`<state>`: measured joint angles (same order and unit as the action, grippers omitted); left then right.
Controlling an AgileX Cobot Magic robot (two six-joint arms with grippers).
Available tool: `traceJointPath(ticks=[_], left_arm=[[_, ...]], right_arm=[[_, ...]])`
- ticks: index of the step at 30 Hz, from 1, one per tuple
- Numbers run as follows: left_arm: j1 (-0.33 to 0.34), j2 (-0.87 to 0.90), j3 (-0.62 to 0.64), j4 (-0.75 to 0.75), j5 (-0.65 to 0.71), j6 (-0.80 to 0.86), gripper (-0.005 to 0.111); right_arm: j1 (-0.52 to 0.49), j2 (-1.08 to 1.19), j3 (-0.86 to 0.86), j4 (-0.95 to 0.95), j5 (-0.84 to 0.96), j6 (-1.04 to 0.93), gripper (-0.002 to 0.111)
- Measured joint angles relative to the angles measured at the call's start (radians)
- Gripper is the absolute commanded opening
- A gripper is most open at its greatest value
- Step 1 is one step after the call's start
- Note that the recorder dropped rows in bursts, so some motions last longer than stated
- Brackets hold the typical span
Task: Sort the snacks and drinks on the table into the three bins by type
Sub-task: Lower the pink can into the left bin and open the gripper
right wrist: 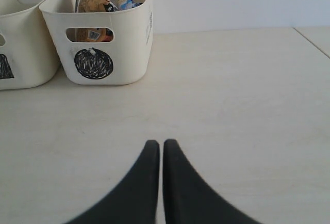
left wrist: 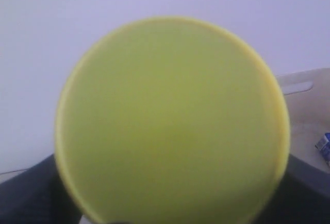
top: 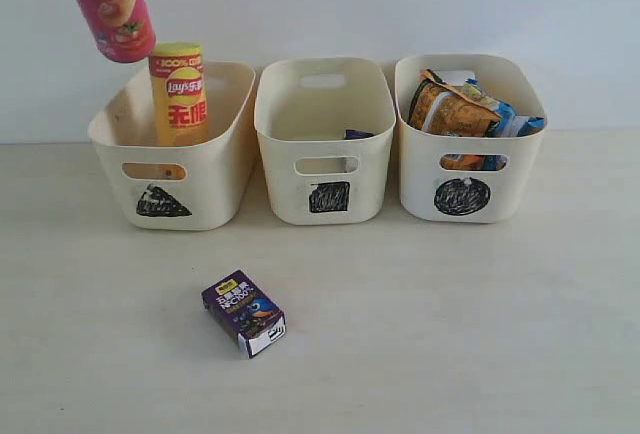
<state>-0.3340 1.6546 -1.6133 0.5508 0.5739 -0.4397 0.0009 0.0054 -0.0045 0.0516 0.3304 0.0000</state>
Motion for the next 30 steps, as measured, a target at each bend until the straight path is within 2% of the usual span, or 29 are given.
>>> traceJointPath(ticks=[18,27,29,30], left_arm=[[0.009,0.165,0.000,-0.002,-0.134,-0.004,0.004],[0.009,0.234,0.000,-0.006,-0.115,-0.004,0.004],[0.009,0.257,0.000,-0.011,-0.079,-0.016,0.007],[0.009,0.265,0.000,-0.013,-0.065,-0.027,0.018]], right_arm=[[0.000,0.000,0.000,0.000,0.000,0.000,0.000],[0.000,0.000,0.000,0.000,0.000,0.000,0.000],[0.000,0.000,0.000,0.000,0.000,0.000,0.000],[0.000,0.000,0.000,0.000,0.000,0.000,0.000]])
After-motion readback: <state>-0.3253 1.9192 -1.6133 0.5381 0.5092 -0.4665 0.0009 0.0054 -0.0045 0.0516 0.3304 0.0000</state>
